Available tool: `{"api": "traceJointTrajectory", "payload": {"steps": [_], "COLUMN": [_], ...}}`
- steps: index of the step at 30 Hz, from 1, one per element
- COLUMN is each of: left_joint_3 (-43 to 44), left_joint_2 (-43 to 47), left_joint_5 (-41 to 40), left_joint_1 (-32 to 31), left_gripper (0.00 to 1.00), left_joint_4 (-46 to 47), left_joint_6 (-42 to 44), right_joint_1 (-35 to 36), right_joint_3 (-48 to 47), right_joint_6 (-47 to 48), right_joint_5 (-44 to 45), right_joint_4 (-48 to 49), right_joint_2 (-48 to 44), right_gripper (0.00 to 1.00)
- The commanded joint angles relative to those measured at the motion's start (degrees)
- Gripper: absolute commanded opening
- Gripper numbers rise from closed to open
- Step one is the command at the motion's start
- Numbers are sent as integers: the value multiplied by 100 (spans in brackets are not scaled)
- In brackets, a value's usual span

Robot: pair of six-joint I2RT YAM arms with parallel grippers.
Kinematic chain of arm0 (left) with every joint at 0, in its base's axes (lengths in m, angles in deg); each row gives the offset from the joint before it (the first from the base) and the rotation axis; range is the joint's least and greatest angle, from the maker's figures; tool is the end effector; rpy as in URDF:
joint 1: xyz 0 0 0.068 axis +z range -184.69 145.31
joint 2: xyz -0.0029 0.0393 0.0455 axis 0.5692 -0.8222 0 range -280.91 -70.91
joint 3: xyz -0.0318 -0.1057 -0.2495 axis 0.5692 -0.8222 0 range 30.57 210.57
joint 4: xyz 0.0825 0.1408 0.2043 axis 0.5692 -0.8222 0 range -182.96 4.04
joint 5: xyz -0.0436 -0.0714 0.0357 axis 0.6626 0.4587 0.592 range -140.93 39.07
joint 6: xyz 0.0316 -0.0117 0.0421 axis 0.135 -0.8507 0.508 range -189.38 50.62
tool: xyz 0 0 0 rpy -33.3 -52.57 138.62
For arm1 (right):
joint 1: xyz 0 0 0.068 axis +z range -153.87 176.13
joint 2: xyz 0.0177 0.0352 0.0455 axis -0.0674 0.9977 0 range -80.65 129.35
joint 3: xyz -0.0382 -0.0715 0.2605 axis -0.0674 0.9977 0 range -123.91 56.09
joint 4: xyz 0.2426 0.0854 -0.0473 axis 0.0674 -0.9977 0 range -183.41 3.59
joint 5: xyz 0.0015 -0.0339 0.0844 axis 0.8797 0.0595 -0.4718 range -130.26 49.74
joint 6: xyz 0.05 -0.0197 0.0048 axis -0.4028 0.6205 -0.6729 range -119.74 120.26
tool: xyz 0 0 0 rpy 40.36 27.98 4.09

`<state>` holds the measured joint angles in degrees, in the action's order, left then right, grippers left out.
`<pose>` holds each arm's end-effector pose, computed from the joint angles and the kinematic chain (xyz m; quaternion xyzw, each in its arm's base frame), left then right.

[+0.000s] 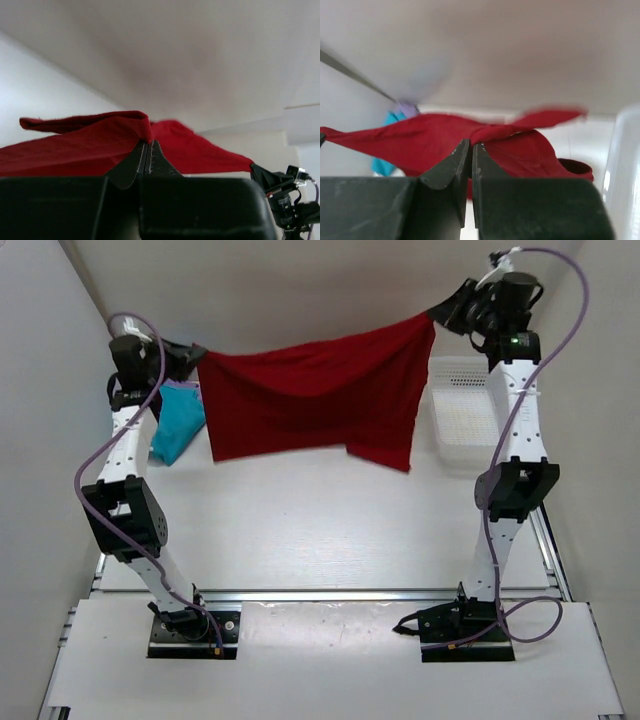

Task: Fold and stack the t-shirts
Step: Fold the flattened tshirt in 1/3 of the way

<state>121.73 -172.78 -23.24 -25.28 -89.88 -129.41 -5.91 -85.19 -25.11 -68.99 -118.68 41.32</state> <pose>0.4253 0.0539 0.3586 -0.3175 0.7148 -0.4249 0.4557 0.4741 0.0003 0.4515 0.0295 0.7729 0.3121 0.5516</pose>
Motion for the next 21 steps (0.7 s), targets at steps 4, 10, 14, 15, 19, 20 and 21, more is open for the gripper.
{"api": "traceJointTrajectory", "payload": {"steps": [4,10,14,15,19,20,21], "left_joint_3": [1359,56,-1815,-2116,-3998,-4400,-4718], "left_joint_2": [246,702,1220,1317,1573,1573,1521], "left_joint_5": [-219,-290,-290,-290,-246,-246,-202], "left_joint_1": [61,158,176,184,342,351,412], "left_gripper": [0,0,0,0,0,0,0], "left_joint_4": [463,1138,1946,2183,2870,2897,2958], "left_joint_6": [-114,-158,-210,-220,-89,-79,-27], "right_joint_1": [-411,-394,-314,-297,-182,-156,-191], "right_joint_3": [-376,930,3224,4168,6449,6959,7530], "right_joint_6": [-802,162,515,532,156,50,-47], "right_joint_5": [-633,-485,-476,-432,-212,-125,-298], "right_joint_4": [2127,1190,1765,1968,3085,3156,3557], "right_joint_2": [-903,-1473,-2333,-2519,-3161,-3206,-3258], "right_gripper": [0,0,0,0,0,0,0]}}
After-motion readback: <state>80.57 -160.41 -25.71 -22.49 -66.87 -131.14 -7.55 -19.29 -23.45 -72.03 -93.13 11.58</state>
